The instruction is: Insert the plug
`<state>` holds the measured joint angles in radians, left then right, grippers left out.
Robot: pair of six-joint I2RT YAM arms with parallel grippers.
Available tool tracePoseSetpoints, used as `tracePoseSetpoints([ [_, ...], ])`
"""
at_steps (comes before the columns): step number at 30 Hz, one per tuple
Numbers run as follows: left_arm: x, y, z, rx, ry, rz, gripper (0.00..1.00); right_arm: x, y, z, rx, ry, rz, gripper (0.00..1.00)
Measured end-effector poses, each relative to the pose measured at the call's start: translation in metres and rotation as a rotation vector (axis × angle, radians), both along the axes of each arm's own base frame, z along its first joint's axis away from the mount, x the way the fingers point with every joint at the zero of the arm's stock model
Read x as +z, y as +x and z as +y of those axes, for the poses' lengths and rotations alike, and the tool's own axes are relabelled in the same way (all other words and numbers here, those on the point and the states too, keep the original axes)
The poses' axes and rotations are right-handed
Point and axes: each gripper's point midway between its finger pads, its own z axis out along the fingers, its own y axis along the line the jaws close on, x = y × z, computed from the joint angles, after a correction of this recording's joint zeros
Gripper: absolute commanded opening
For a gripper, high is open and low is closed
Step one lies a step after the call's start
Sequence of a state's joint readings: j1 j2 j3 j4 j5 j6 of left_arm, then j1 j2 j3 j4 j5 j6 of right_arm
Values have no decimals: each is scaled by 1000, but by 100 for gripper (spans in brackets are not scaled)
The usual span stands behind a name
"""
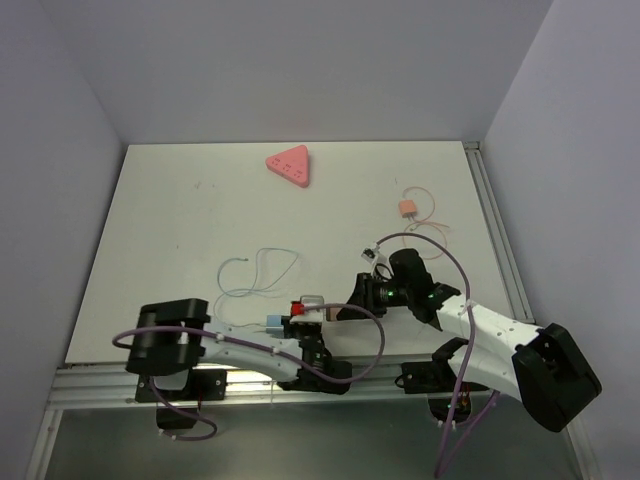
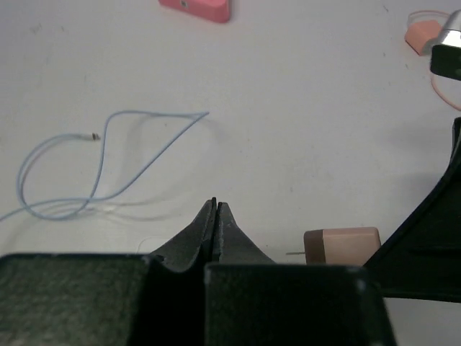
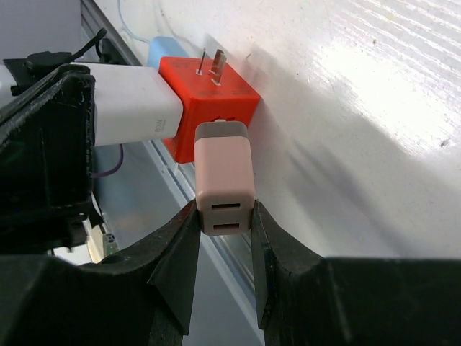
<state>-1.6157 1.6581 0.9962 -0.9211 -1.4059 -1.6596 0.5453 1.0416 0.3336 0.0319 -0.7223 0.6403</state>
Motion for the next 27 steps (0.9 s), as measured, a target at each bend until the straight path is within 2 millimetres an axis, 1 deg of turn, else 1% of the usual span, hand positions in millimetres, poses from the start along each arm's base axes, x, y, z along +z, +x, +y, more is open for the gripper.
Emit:
tracePoseSetpoints([
  [2, 0, 1, -5, -11, 70, -89, 0, -2, -1, -1, 1, -3, 0, 0],
  [5, 1, -1, 2, -35, 128, -136, 0, -6, -5, -4, 1, -12, 13, 0],
  [8, 1, 1, 20, -40, 165, -151, 0, -8, -7, -6, -3, -17, 17, 0],
  [13, 2, 6, 69, -45, 246, -166, 0, -7, -8, -6, -2, -17, 12, 0],
  [15, 2, 6, 79, -50, 268, -168, 0, -7, -8, -6, -2, -18, 14, 0],
  [17, 2, 4, 80, -55, 267, -159, 0, -8, -8, -6, -2, -19, 15, 0],
  [19, 2, 1, 79, -58, 253, -143, 11, -8, -8, -6, -2, -19, 17, 0],
  [20, 3, -1, 78, -60, 241, -135, 26, -8, -8, -6, -2, -20, 17, 0],
  [22, 9, -5, 70, -64, 196, -123, 42, -8, -8, -6, -3, -19, 17, 0],
  [23, 14, -6, 65, -66, 163, -119, 53, -8, -8, -6, -3, -20, 17, 0],
  [25, 25, -8, 60, -68, 91, -111, 56, -8, -8, -6, -3, -20, 17, 0],
  [27, 38, -9, 61, -67, 15, -103, 54, -8, -8, -6, -3, -20, 17, 0],
])
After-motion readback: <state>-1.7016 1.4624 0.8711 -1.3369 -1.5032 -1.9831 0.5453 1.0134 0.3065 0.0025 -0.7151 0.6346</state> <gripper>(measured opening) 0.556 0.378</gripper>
